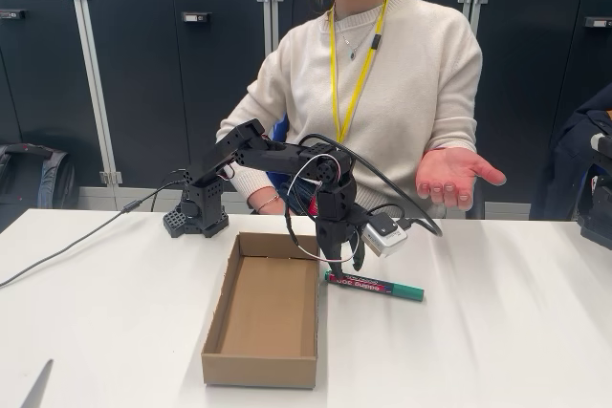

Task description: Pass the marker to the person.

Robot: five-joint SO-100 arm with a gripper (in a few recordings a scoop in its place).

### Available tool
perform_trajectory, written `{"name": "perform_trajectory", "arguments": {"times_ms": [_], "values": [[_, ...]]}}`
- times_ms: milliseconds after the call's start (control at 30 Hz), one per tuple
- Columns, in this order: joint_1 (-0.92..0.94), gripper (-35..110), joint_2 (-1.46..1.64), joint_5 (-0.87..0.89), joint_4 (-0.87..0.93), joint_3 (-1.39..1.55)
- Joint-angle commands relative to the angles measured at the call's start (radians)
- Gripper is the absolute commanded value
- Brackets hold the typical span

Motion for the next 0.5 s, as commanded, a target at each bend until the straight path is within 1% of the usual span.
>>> {"name": "perform_trajectory", "arguments": {"times_ms": [0,367,467], "values": [[0.000,21,-0.026,0.009,0.040,-0.107],[-0.002,19,-0.153,-0.005,0.118,-0.222],[-0.011,14,-0.179,-0.006,0.147,-0.264]]}}
